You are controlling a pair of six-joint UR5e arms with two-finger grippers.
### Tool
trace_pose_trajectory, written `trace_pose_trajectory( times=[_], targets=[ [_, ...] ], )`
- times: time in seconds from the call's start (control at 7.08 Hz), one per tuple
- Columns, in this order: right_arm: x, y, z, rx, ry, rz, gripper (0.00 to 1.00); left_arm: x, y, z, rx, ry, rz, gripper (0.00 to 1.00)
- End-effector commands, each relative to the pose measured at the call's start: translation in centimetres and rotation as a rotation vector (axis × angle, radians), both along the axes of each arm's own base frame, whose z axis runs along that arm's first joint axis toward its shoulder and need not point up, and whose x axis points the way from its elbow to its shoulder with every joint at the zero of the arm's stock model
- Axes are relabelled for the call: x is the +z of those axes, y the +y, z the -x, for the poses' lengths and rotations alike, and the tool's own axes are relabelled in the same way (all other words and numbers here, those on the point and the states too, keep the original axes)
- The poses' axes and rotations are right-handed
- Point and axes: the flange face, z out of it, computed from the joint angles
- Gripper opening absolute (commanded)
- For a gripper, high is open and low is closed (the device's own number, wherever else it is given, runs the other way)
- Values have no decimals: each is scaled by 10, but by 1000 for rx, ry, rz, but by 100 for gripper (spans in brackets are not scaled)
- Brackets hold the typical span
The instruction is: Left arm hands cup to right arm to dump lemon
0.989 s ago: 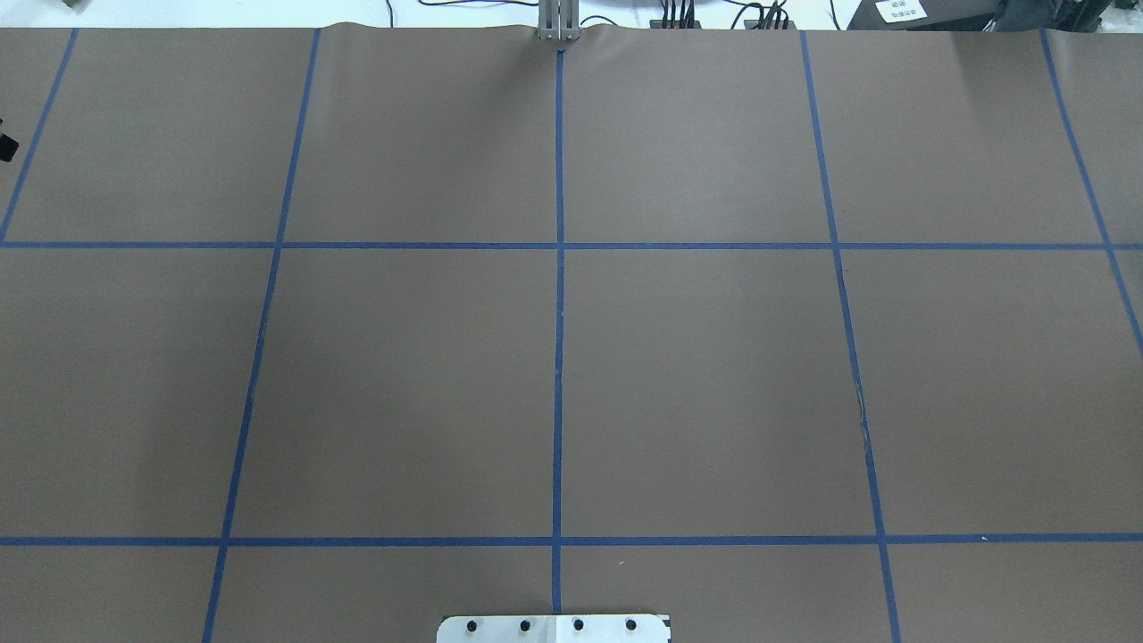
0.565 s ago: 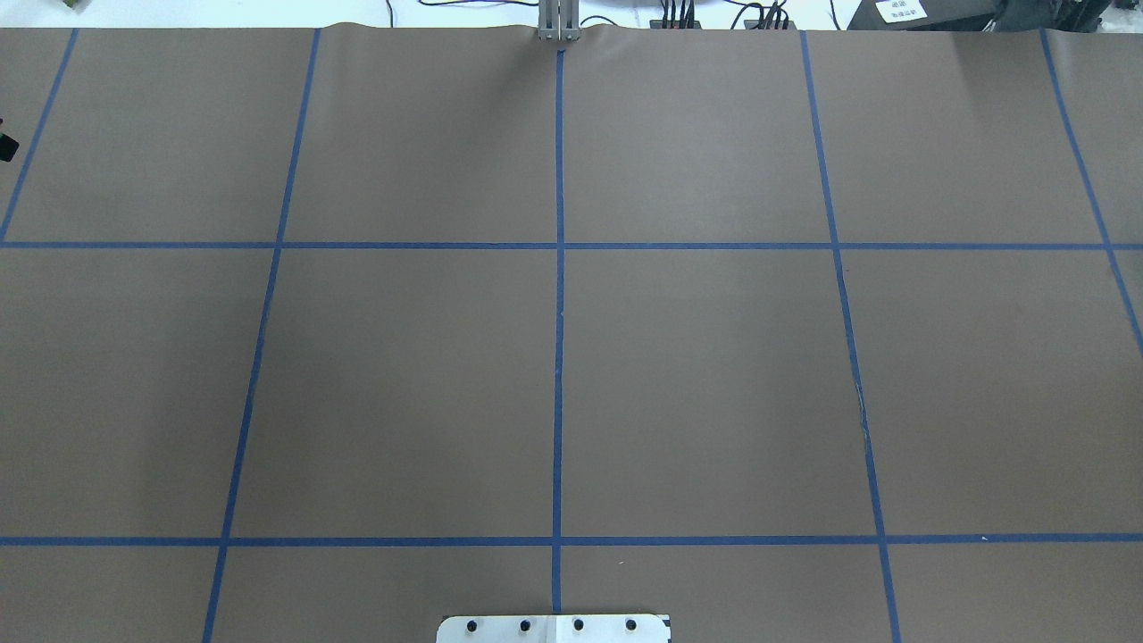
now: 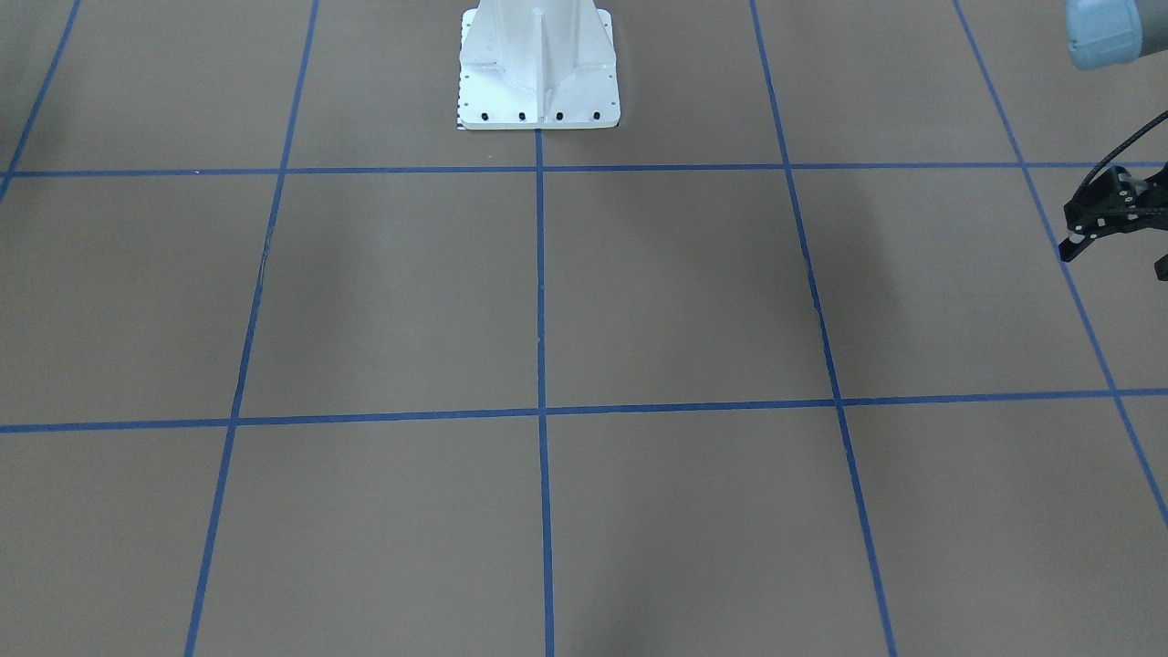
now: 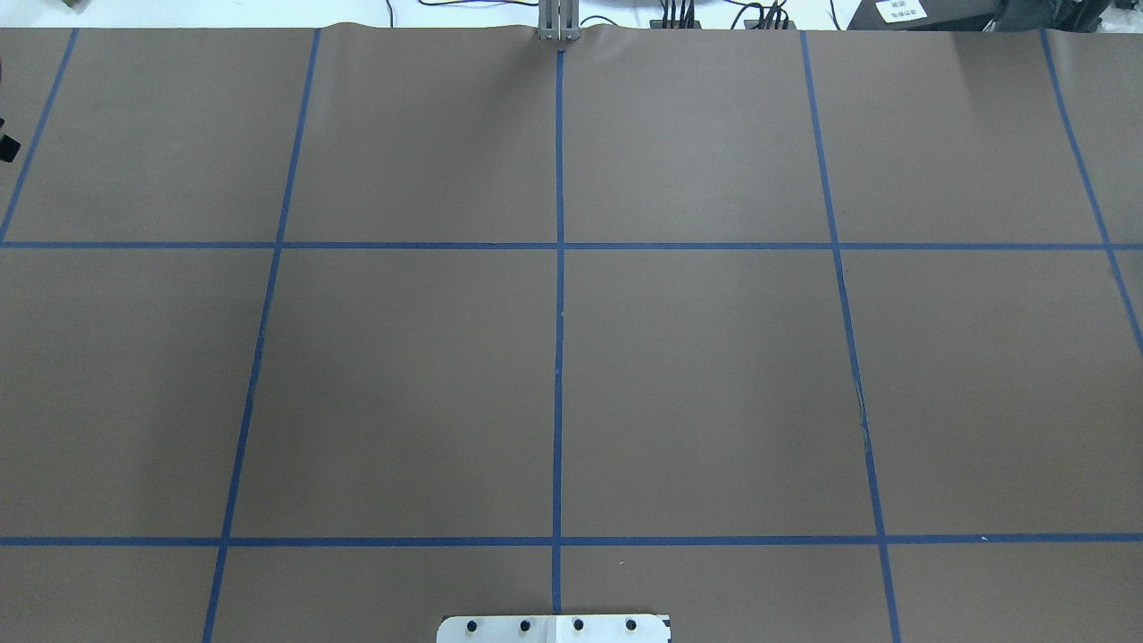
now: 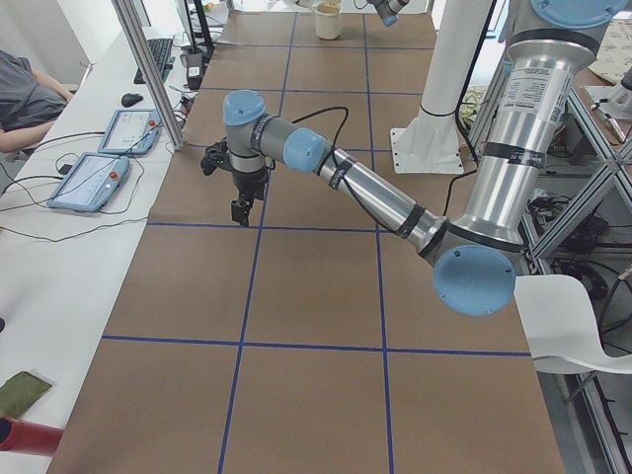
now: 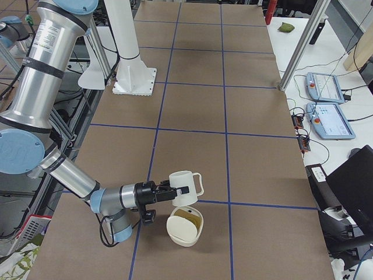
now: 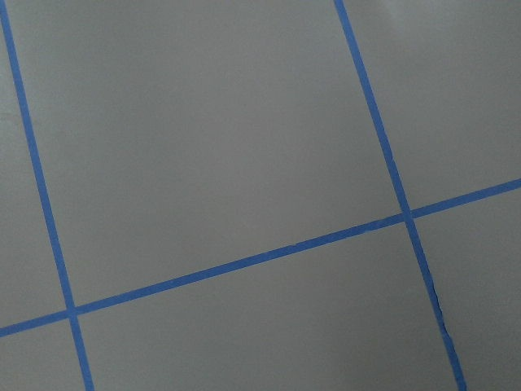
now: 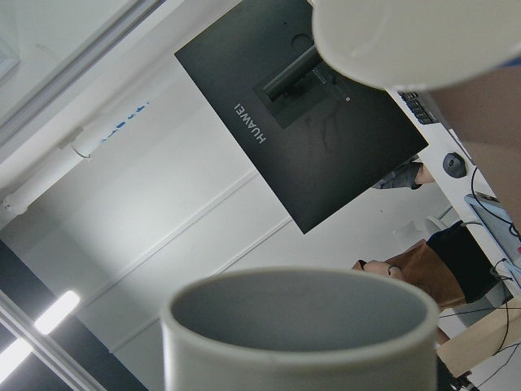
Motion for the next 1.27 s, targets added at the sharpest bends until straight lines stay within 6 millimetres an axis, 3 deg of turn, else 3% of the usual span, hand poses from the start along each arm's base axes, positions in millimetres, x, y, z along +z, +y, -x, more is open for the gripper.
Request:
trace_pose_trajectory(
  times=[0.0, 0.42, 1.13],
  targets=[
    [-2, 5, 12, -70, 303, -56, 0, 2, -1, 0, 0, -1, 5, 100],
    [-5, 6, 22, -76, 747, -149, 0, 4, -1, -1, 2, -2, 9, 100],
    [-35, -23, 55, -48, 1501, -398, 0, 7, 1, 0, -2, -3, 19, 100]
  ],
)
